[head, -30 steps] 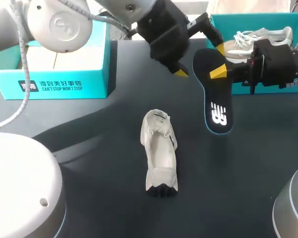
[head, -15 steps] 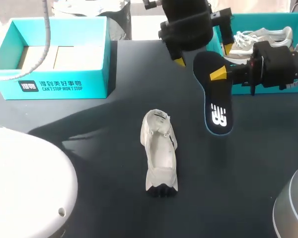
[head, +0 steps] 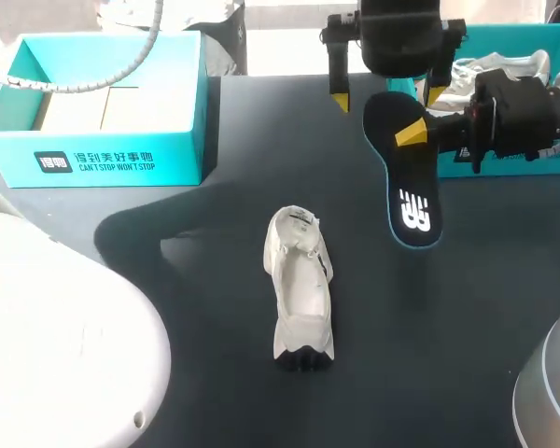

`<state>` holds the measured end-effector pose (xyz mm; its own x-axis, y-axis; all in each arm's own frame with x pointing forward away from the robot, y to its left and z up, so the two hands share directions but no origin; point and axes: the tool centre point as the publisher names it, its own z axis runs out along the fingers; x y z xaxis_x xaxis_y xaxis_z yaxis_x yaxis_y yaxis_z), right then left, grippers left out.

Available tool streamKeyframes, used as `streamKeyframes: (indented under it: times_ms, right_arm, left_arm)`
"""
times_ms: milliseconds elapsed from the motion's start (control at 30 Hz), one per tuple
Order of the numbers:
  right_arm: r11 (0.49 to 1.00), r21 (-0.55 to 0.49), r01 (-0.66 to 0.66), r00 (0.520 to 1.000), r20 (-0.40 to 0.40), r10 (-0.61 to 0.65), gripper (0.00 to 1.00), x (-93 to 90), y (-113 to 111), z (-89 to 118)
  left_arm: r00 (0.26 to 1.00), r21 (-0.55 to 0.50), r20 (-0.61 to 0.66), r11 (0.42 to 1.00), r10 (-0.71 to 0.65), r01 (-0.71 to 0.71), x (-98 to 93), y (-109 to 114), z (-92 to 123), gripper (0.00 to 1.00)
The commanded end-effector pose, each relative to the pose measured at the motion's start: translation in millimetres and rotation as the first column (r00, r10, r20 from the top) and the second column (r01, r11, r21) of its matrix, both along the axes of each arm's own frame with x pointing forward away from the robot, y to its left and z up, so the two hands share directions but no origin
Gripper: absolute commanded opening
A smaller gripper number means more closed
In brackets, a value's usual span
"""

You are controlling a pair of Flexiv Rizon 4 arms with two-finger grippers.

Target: Take the shoe out of the shoebox, open the shoe tongue, remove and reinsert the insole, then place the shoe into the shoebox

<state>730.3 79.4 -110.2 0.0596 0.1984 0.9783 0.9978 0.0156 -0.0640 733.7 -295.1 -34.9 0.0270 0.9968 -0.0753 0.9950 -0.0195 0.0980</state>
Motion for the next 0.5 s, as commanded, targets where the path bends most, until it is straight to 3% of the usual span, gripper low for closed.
streamKeyframes:
  times_ms: [33, 167, 233, 300, 400, 500]
  right_arm:
    - [1.000, 0.000, 0.000, 1.000, -0.003, 0.000, 0.00, -0.2, 1, -2]
    - [1.000, 0.000, 0.000, 1.000, -0.005, 0.000, 0.00, -0.8, 1, -2]
    - [1.000, -0.001, 0.001, 1.000, -0.005, -0.001, 0.00, -0.3, 1, -2]
    - [1.000, -0.003, 0.001, 1.000, -0.002, -0.001, 0.00, 1.0, 1, -1]
    - [1.000, -0.005, 0.002, 1.000, 0.003, -0.002, 0.00, 3.7, 0, 1]
    - [1.000, -0.009, 0.001, 1.000, 0.007, -0.001, 0.00, 5.4, -1, 2]
  left_arm:
    - [1.000, 0.088, -0.001, 0.996, 0.006, -0.006, 4.4, -8, 0, 1.00]
    - [1.000, -0.062, 0.019, 0.998, -0.023, 0.025, 7.0, -9, 1, 1.00]
    - [0.998, -0.202, 0.050, 0.978, -0.038, 0.048, 6.8, -4, 2, 1.00]
    - [0.995, -0.273, 0.079, 0.959, -0.054, 0.073, 5.9, -1, 1, 1.00]
    - [0.997, -0.486, 0.076, 0.872, -0.032, 0.065, 4.8, 11, -1, 1.00]
    - [0.996, -0.696, 0.080, 0.712, -0.051, 0.092, 2.3, 24, -5, 1.00]
